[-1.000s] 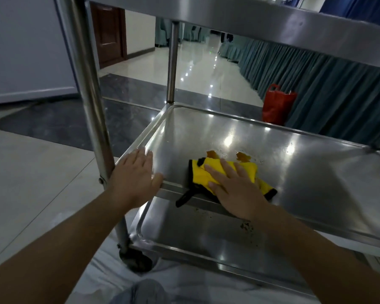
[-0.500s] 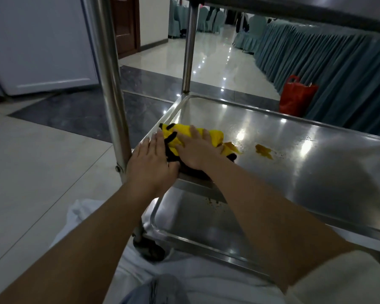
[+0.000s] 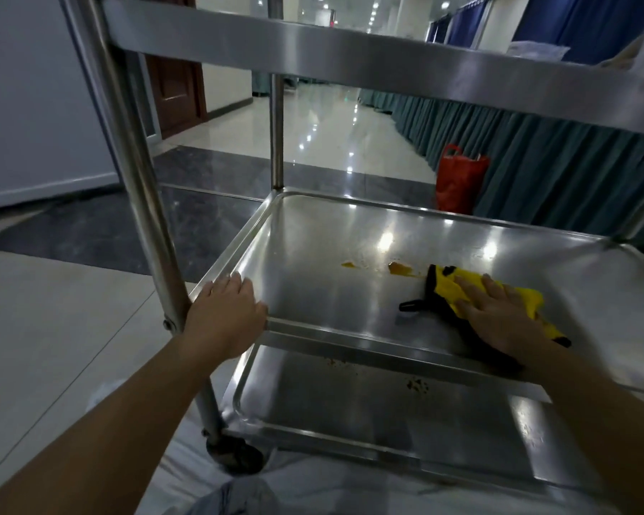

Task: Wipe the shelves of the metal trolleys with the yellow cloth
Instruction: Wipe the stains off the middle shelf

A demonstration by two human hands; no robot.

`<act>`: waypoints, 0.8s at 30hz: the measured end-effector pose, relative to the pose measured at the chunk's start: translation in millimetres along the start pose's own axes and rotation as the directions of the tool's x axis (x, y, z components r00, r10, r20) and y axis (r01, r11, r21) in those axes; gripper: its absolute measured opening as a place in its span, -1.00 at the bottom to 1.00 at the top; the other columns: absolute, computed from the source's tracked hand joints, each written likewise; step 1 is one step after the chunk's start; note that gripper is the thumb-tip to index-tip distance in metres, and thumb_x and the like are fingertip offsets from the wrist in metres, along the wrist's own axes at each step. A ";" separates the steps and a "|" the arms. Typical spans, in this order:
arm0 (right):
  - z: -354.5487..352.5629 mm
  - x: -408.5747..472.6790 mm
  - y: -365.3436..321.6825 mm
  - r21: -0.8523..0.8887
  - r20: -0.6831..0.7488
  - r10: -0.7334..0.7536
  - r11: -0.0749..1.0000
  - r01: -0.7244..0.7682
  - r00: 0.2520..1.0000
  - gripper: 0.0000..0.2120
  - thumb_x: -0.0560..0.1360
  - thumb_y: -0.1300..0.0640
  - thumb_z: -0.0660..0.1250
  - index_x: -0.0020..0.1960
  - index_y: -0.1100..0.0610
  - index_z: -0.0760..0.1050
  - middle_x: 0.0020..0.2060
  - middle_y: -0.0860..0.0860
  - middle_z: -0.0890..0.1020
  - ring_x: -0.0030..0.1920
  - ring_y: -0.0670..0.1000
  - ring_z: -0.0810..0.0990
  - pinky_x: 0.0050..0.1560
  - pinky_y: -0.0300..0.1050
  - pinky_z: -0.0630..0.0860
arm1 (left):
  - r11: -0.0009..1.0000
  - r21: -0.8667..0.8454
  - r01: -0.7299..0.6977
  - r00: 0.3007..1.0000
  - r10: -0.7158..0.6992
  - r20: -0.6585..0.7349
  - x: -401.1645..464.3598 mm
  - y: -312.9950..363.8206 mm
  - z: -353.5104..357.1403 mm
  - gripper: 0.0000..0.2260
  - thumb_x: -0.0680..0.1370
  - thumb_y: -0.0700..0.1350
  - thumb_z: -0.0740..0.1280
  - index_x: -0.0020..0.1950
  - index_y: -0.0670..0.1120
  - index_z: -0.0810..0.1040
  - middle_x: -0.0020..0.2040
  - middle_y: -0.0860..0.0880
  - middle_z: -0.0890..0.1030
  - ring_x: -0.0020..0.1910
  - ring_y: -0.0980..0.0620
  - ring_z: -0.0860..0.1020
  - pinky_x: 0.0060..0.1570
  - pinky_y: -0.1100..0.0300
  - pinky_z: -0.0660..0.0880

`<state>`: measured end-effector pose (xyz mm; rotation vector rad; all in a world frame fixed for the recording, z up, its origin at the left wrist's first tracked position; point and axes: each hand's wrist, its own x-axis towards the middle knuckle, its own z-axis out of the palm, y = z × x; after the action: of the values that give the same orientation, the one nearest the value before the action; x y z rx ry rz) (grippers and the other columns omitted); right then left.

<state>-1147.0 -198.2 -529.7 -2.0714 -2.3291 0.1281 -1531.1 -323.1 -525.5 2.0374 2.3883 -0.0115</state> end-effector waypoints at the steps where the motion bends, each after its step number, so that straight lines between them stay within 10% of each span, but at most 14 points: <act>1: -0.5 1.0 2.4 -0.006 0.006 0.023 1.000 -0.023 1.000 -0.49 0.61 -0.19 -0.11 0.52 -0.22 -0.16 0.56 0.07 -0.06 0.54 0.13 -0.12 0.46 0.27 -0.06 | 0.999 -0.044 0.018 1.000 -0.018 -0.013 1.7 4.8 -4.0 -0.61 0.64 0.01 0.01 0.35 -0.18 0.36 0.41 -0.20 0.33 0.41 -0.17 0.25 0.40 -0.08 0.18; 6: -3.5 1.2 -46.7 0.059 0.016 0.082 0.995 -0.083 0.997 -0.48 0.60 -0.20 -0.08 0.53 -0.21 -0.11 0.56 0.08 -0.10 0.53 0.19 -0.15 0.43 0.38 -0.10 | 0.992 -0.103 0.072 0.997 -0.073 -0.005 15.2 47.2 -6.4 -0.58 0.63 0.04 0.03 0.39 -0.18 0.34 0.43 -0.20 0.30 0.44 -0.20 0.21 0.39 -0.20 0.17; 15: 10.6 -2.7 -186.9 0.067 0.014 -0.328 0.943 0.327 0.944 -0.49 0.55 -0.33 -0.07 0.46 -0.36 -0.12 0.55 -0.09 -0.13 0.53 0.15 -0.21 0.32 0.52 -0.23 | 0.997 0.016 0.075 0.997 -0.075 0.030 27.6 45.8 8.3 -0.45 0.62 0.15 -0.14 0.55 -0.09 0.02 0.56 -0.12 0.03 0.53 -0.18 0.02 0.37 -0.29 0.11; 24: -3.4 1.4 -13.0 0.049 -0.016 -0.112 0.992 0.112 0.994 -0.46 0.52 -0.39 -0.09 0.46 -0.39 -0.13 0.55 -0.12 -0.11 0.54 0.10 -0.14 0.40 0.42 -0.06 | 0.994 -0.053 0.096 0.994 -0.093 0.062 26.4 63.3 -8.7 -0.54 0.64 0.13 -0.07 0.50 0.03 0.22 0.41 -0.19 0.29 0.38 -0.24 0.26 0.33 -0.18 0.29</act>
<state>-1159.9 -198.1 -525.4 -1.9082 -2.4015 0.1683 -1472.7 -287.0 -517.2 1.8719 2.4181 -0.0046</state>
